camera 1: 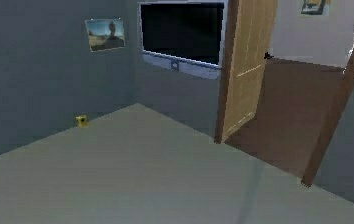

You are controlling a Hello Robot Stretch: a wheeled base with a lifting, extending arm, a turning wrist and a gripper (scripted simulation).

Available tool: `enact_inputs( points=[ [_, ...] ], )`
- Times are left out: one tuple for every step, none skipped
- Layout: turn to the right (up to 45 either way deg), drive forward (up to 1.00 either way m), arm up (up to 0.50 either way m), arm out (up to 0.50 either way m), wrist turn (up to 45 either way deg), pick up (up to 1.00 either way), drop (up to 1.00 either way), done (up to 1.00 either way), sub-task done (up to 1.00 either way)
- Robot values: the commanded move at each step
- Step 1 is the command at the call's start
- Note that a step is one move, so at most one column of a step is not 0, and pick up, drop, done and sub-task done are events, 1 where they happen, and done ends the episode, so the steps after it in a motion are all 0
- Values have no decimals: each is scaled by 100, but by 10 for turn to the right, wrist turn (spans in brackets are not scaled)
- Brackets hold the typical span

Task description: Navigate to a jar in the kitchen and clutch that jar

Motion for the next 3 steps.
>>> enact_inputs(
  points=[
    [270,0,0,0,0,0,0,0,0],
    [0,100,0,0,0,0,0,0,0],
    [30,0,0,0,0,0,0,0,0]
  ],
)
